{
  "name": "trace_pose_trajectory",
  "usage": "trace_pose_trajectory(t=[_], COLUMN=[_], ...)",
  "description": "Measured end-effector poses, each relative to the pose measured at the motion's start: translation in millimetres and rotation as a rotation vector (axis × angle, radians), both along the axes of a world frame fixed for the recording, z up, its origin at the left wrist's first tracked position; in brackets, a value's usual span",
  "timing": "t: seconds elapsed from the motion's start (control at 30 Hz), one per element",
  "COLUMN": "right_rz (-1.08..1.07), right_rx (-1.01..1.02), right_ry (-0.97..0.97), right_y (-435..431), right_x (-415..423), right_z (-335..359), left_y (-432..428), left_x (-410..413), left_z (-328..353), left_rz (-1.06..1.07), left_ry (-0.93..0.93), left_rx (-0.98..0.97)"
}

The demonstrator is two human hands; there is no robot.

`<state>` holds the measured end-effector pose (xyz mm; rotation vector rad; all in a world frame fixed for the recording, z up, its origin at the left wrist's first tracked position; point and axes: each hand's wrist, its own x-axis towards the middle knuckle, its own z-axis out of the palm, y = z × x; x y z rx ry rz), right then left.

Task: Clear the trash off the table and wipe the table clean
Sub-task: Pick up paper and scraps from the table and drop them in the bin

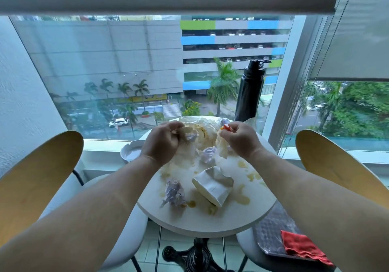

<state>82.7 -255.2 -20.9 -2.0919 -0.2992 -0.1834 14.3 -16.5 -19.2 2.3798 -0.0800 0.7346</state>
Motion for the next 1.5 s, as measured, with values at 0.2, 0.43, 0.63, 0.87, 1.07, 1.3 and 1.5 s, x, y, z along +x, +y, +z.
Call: trace_pose_trajectory(t=[0.2, 0.43, 0.63, 0.87, 1.07, 1.3, 1.5], right_rz=[-0.005, 0.051, 0.106, 0.262, 0.403, 0.487, 0.626], right_rx=[0.489, 0.638, 0.659, 0.644, 0.653, 0.565, 0.524], right_ry=[0.291, 0.481, 0.529, 0.579, 0.735, 0.667, 0.769], right_y=[3, 12, 28, 67, 110, 188, 258], right_x=[5, 5, -3, -19, -52, -106, -173], right_z=[10, 16, 22, 21, 20, 14, -15], left_y=[-13, -13, -6, 17, 55, 112, 162], left_x=[4, 1, -21, -59, -99, -161, -232], left_z=[15, 20, 26, 17, 10, 10, -14], left_rz=[0.109, 0.161, -0.031, 0.114, 0.244, 0.353, 0.557], left_ry=[0.099, 0.086, 0.145, 0.014, -0.094, -0.072, -0.042], left_rx=[-0.547, -0.890, -1.060, -1.022, -1.073, -1.136, -1.162])
